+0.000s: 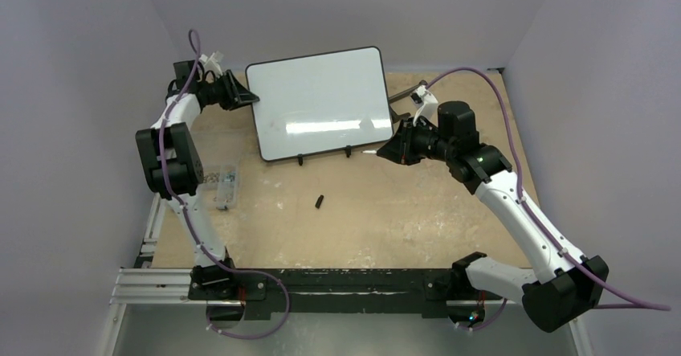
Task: Write a sentence on the whiteboard
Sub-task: Move the whiteboard to the center of the board.
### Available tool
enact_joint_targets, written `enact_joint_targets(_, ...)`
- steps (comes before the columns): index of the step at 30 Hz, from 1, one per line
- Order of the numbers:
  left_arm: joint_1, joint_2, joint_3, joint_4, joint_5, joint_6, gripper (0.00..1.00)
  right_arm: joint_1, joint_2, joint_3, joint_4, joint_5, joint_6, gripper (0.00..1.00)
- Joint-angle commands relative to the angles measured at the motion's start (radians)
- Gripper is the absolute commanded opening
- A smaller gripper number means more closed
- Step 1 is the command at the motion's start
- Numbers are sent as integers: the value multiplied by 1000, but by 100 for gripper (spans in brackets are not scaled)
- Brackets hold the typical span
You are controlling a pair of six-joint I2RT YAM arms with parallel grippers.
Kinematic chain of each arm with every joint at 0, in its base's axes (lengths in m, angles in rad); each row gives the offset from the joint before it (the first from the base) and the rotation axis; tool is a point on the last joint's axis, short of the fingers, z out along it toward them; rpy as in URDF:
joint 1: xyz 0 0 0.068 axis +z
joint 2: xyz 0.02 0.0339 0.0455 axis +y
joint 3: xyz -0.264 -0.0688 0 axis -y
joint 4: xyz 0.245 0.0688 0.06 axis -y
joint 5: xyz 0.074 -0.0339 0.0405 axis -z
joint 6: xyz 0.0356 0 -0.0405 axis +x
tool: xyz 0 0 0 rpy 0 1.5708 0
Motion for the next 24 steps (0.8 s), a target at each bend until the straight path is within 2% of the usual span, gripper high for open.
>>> enact_joint_targets(1,10,-84,-60,118,61,-30,31,-3,-10,19,20,-26,-20,0)
enact_joint_targets(8,8,-166,-241,301,77,-123,20,-3,-26,-1,27,-37,-20,0)
enact_joint_targets(13,7,-248,-353,383,50,-152,18,-3,-53,-29,35,-40,-16,0)
enact_joint_targets(19,-3,-347,-510,473,-9,-183,18,-2,-80,-49,39,-50,-16,0)
enact_joint_targets(24,-23,-402,-556,414,-70,-132,27,-3,-105,-55,21,-48,-28,0)
